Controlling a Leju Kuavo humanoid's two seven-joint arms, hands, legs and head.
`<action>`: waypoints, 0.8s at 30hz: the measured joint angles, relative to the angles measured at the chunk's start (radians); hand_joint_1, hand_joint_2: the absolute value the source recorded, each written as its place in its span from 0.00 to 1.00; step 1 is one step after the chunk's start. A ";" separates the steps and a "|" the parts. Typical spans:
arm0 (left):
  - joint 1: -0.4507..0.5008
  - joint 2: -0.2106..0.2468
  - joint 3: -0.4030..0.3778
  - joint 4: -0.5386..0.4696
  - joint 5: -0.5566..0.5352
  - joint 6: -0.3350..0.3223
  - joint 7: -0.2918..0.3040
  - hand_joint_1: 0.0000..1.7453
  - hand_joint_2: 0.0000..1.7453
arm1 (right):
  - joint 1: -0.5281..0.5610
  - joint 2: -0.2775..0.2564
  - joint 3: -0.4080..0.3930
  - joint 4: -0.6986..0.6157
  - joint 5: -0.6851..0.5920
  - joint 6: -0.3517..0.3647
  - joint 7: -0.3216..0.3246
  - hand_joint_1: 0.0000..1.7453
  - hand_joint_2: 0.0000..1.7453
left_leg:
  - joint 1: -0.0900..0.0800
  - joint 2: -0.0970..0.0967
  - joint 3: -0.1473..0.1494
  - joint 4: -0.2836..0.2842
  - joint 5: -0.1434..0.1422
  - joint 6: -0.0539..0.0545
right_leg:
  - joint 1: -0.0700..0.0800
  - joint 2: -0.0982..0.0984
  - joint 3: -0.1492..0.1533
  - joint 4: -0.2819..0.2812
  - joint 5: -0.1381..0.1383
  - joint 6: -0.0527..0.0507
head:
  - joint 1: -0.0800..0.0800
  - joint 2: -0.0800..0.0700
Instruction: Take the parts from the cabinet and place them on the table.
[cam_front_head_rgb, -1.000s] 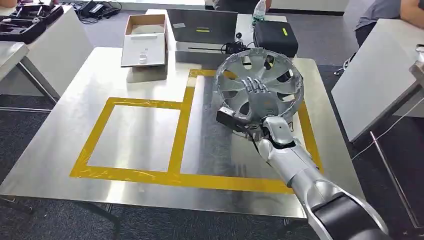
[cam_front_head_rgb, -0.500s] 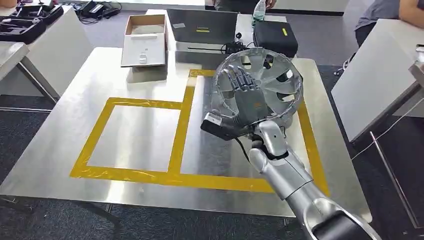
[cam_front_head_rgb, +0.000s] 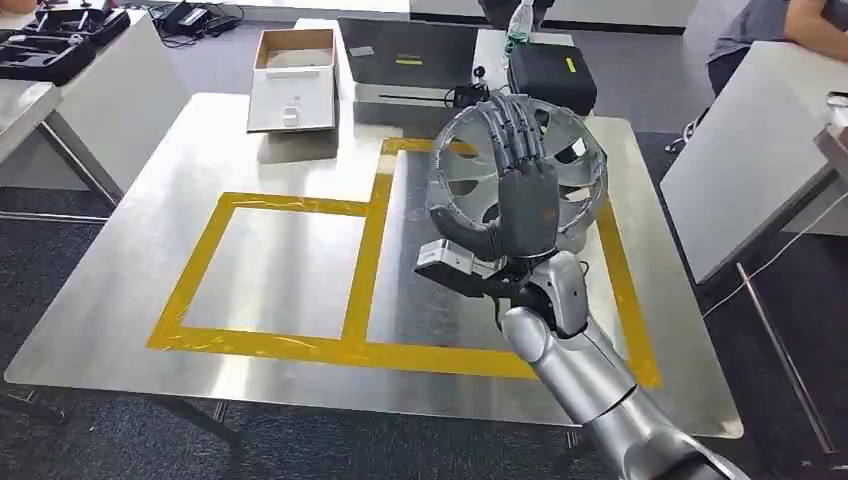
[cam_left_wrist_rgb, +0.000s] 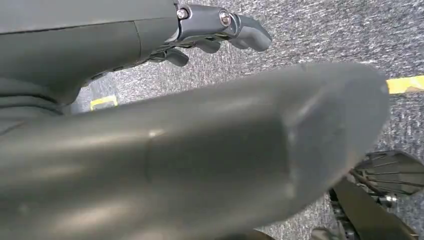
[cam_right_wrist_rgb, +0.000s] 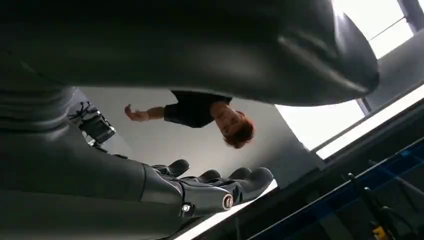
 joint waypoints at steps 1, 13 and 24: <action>0.001 -0.002 0.000 0.000 -0.003 0.000 0.000 0.00 0.00 | 0.005 -0.004 -0.003 0.000 -0.011 0.002 0.003 0.00 0.00 | 0.002 0.000 -0.005 0.003 0.002 -0.003 | -0.003 -0.002 0.026 -0.035 0.024 0.003 | 0.000 0.000; 0.009 -0.004 -0.002 0.002 -0.011 0.013 -0.003 0.00 0.00 | 0.046 -0.054 -0.037 -0.001 -0.153 0.001 -0.066 0.00 0.00 | 0.013 -0.005 -0.097 0.210 -0.146 -0.070 | 0.001 -0.003 0.128 -0.296 0.142 -0.064 | -0.003 0.000; 0.010 -0.013 -0.002 0.003 -0.011 0.019 0.001 0.00 0.00 | 0.051 -0.063 -0.038 0.007 -0.146 -0.001 -0.068 0.00 0.00 | -0.007 -0.009 0.096 -0.001 -0.088 -0.018 | 0.009 -0.005 0.061 -0.307 0.238 -0.018 | -0.004 0.000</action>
